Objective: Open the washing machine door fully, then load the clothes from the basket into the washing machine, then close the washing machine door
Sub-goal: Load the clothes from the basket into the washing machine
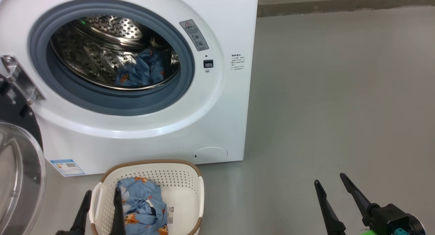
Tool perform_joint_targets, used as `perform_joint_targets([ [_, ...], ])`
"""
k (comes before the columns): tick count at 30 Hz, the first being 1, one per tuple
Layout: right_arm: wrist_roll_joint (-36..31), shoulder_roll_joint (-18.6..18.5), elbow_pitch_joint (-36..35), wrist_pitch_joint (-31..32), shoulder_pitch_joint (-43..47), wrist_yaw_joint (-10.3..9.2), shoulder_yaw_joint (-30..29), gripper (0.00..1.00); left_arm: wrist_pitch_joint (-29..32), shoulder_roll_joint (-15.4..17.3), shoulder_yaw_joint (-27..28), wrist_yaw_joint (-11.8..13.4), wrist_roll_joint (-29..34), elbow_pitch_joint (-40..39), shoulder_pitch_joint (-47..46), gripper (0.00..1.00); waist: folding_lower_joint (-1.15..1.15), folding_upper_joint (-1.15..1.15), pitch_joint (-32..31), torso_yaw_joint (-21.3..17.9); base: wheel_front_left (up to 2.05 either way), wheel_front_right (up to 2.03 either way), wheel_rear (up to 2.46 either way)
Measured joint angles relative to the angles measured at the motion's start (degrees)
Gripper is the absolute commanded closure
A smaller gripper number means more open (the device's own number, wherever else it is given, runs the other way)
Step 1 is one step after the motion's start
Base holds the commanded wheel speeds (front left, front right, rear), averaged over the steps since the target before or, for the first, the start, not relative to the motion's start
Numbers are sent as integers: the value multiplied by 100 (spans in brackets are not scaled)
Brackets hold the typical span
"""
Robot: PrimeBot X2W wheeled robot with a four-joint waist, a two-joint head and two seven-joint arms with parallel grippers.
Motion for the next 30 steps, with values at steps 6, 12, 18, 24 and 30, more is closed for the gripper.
perform_joint_targets([
  [6, -8, 13, -47, 2, 23, 0, -15, 0, -1, -1, -2, 0, -44, 2, 98, 0, 0, 0, -89, 45, 0, 0, 0],
  [12, -36, 32, -69, 8, 25, 0, -13, 0, -1, -1, -12, 2, -49, 1, 102, 0, 0, 0, -116, 46, 0, 0, 0],
  [18, -40, 42, -81, 51, 26, 0, 2, 0, -1, 0, -31, 13, -49, 1, 102, 0, 0, 0, -121, 32, 0, 0, 0],
  [24, -40, 42, -85, 52, 29, 0, 14, 0, -1, -1, -43, 30, -52, 32, 102, 0, 0, 0, -135, 33, 0, 0, 0],
  [30, -40, 42, -134, 59, 35, 0, 27, 0, 244, 30, -176, -5, -119, 343, 58, 0, 0, 0, -85, 64, 0, 0, 0],
])
